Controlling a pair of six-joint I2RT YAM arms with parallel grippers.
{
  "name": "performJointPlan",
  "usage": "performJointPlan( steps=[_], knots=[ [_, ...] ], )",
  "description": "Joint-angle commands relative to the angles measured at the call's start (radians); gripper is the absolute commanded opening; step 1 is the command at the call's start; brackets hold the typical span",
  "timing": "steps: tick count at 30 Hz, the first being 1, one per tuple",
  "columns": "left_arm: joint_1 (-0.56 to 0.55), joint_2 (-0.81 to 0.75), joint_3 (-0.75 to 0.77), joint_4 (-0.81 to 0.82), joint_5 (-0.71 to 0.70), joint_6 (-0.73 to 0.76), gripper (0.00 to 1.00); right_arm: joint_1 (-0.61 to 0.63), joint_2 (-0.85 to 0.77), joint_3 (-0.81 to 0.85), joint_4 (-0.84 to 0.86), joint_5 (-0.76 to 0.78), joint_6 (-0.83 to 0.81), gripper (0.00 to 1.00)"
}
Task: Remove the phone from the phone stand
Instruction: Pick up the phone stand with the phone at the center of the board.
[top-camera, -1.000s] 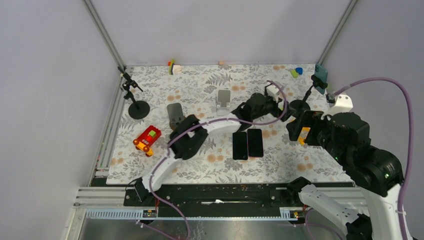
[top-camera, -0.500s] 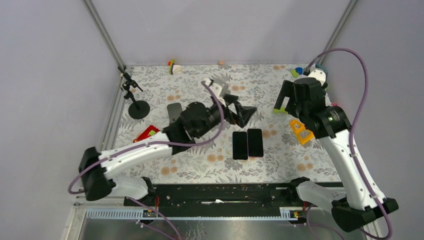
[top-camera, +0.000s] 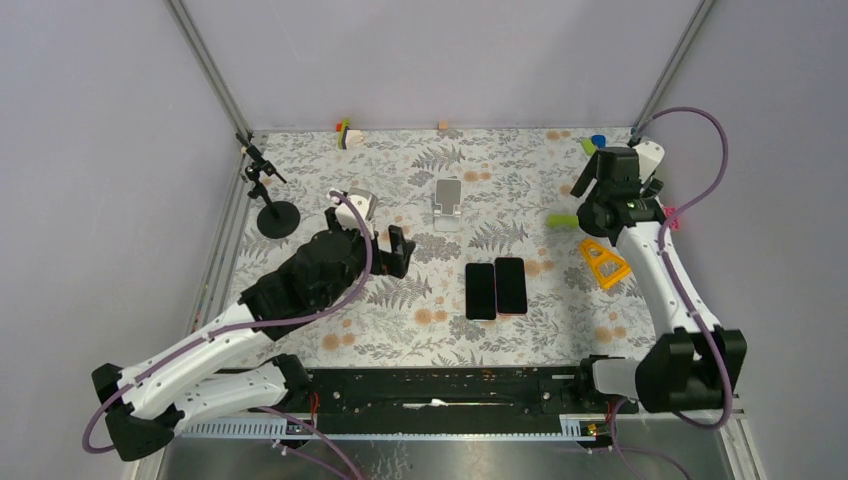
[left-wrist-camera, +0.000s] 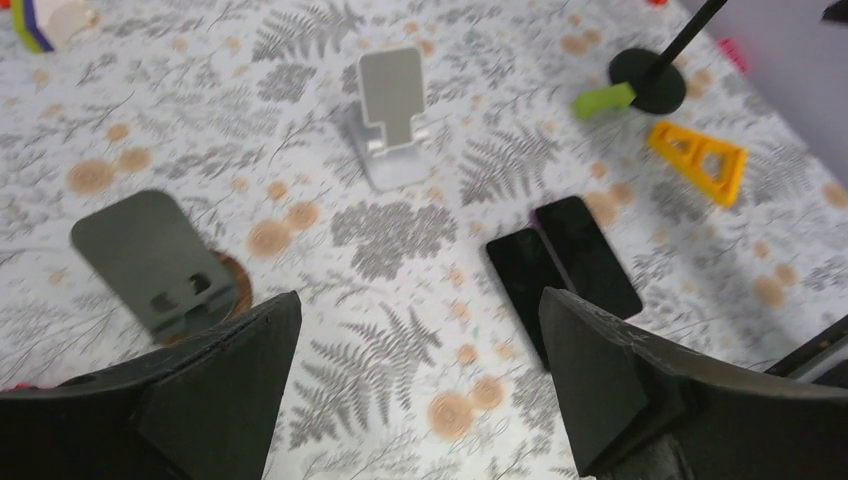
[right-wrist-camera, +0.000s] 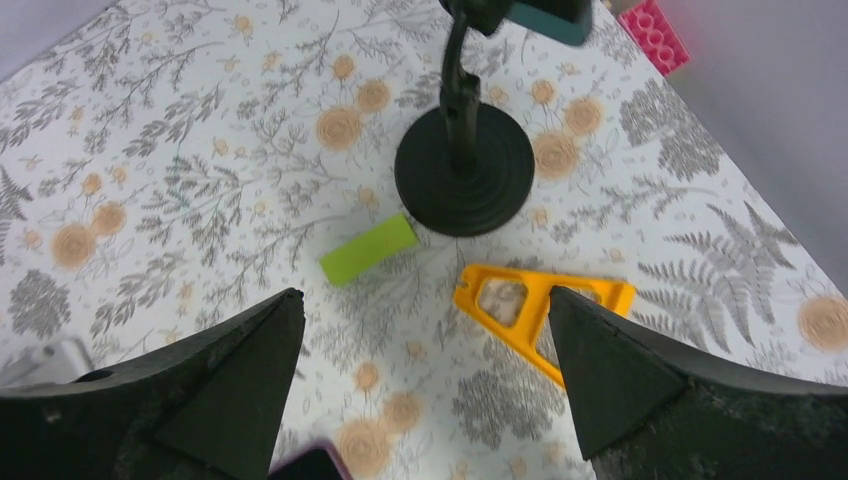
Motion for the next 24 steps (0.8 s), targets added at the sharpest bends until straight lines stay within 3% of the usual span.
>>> performJointPlan(
  steps=[1,9,24],
  knots=[
    [0.011,-0.072,-0.028,-0.09,-0.06,0.01,0.99,-0.031,0.105,0.035,0.212,0.041,-0.065,0.98],
    [0.023,-0.144,-0.052,-0.134,-0.091,0.062,0.99,-0.088,0.28,0.127,0.255,0.081,-0.112,0.95],
    [0.031,-0.19,-0.085,-0.16,-0.12,0.098,0.99,-0.119,0.391,0.113,0.47,0.039,-0.185,0.89]
  ],
)
